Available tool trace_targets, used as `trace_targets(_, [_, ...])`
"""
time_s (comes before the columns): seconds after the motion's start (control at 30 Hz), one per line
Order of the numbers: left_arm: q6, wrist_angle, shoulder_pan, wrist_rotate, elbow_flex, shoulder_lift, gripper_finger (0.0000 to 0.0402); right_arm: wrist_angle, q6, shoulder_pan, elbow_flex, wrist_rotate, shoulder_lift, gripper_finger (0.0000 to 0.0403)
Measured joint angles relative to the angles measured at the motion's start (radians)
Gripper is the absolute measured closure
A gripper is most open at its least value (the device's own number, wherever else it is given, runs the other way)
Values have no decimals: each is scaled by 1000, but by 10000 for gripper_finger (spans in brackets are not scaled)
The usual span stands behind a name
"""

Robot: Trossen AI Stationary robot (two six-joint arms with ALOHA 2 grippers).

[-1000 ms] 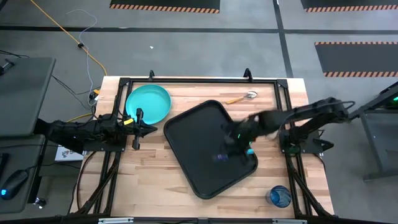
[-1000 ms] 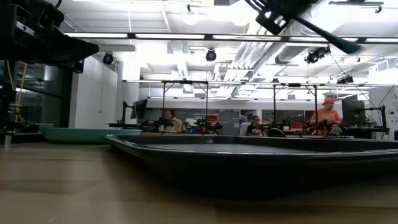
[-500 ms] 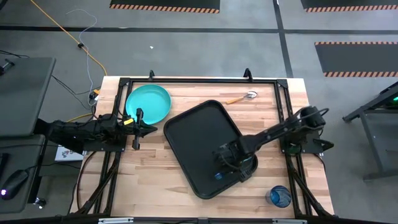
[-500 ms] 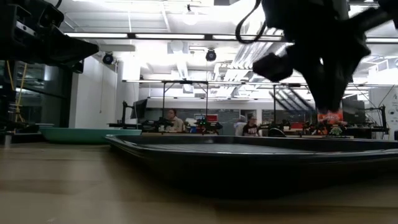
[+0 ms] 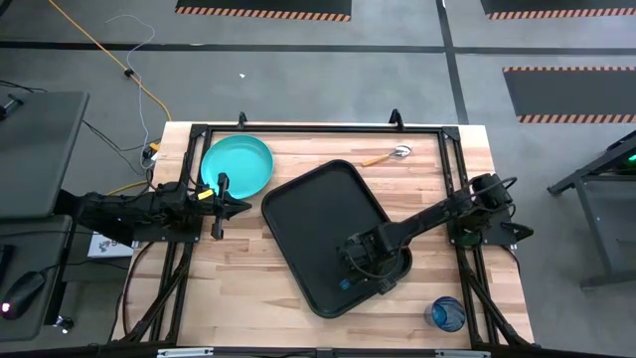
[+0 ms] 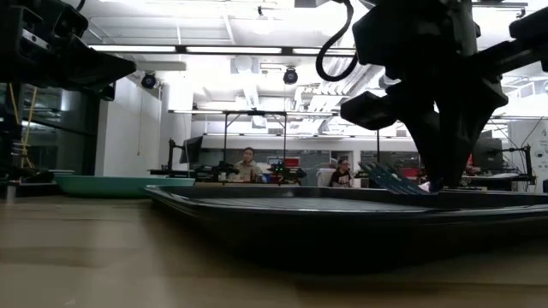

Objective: Pick and place plate/cup/fork/spoon on tray
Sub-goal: Put the blue fork on the left of the black serving tray

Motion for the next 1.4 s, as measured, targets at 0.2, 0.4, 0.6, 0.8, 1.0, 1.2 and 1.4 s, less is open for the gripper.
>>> trace_targets(0.2, [0,0,0,0,0,0,402,35,0,1,-9,-5,0,390])
trace_targets(0.4, [0,0,0,0,0,0,401,45,2,5,-13,-11,8,389])
trace_targets(0.6, [0,0,0,0,0,0,402,89,20,7,-12,-20,8,389])
trace_targets(0.8, [0,0,0,0,0,0,401,89,19,7,-12,-20,10,389])
trace_targets(1.0, [0,0,0,0,0,0,401,88,21,7,-12,-20,10,388])
trace_targets(1.2, [0,0,0,0,0,0,402,95,20,7,-12,-20,10,362])
trace_targets(1.4, [0,0,0,0,0,0,402,94,21,7,-12,-20,10,324])
